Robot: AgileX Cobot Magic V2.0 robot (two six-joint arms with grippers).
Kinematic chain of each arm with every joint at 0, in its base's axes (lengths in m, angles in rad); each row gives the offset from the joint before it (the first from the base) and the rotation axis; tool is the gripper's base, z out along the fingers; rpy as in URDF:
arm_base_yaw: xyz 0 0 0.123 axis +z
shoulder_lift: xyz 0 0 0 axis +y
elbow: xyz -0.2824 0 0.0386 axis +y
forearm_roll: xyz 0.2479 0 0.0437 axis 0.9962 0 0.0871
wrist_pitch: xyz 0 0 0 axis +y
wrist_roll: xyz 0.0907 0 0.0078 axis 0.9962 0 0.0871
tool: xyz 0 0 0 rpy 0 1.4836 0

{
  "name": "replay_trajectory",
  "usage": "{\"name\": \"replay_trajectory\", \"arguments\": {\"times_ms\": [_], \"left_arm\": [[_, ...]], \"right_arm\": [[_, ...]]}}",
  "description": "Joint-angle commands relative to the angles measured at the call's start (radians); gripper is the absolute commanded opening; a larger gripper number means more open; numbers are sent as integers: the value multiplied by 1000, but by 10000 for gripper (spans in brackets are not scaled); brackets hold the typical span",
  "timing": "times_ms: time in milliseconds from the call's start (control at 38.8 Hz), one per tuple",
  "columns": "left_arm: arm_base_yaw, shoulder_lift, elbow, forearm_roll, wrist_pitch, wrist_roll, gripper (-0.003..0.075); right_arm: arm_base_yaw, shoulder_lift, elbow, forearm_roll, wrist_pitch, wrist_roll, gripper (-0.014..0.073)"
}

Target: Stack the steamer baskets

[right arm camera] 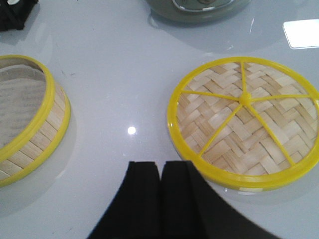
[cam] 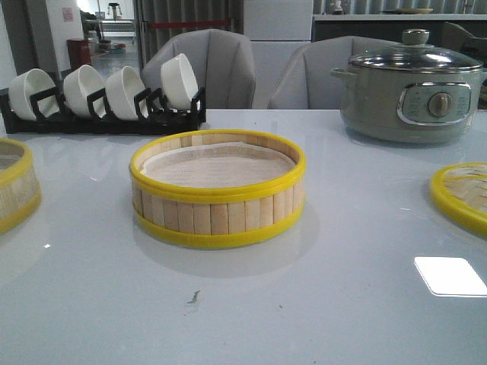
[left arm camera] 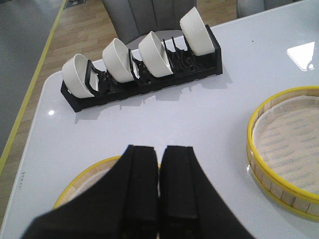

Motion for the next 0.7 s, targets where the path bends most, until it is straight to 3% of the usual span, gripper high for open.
{"name": "replay_trajectory", "arguments": {"times_ms": [0, 283, 412, 515, 670], "left_arm": [[-5, -11, -38, -1, -63, -4, 94], [-5, -11, -38, -1, -8, -4, 94], [-5, -11, -38, -13, 0, -4, 94], [-5, -10, -38, -46, 4, -4, 94], [-5, -8, -38, -65, 6, -6, 94]], "right_arm": [[-4, 20, -42, 11, -93, -13, 52], [-5, 33, -42, 11, -335, -12, 52], [-5, 33, -42, 15, -336, -11, 57], [-5, 38, -42, 15, -292, -11, 162], [-5, 39, -41, 15, -288, -11, 414]]}}
